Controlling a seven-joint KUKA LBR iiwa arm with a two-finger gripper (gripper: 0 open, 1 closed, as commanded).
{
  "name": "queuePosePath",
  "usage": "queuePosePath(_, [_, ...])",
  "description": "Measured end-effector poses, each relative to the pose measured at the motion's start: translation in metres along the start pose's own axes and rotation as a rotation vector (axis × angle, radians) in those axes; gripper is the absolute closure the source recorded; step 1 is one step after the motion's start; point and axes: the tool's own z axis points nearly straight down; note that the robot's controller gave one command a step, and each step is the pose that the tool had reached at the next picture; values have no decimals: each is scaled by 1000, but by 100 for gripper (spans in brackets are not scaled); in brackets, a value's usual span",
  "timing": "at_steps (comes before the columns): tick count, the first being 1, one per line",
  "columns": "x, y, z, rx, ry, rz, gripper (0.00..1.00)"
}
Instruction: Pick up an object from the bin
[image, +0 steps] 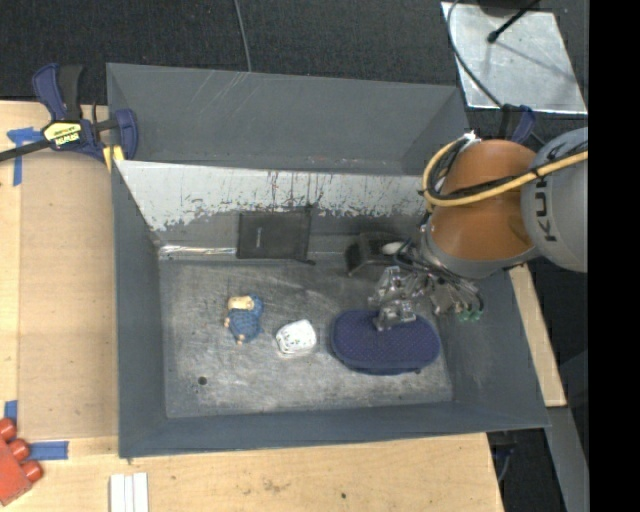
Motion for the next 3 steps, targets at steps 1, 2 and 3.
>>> queuePosePath(1, [2, -1, 15, 1, -11, -6, 100])
queuePosePath(2, [0, -27, -180, 3, -5, -377, 100])
queuePosePath(3, [12, 21, -58, -7, 8, -589, 100])
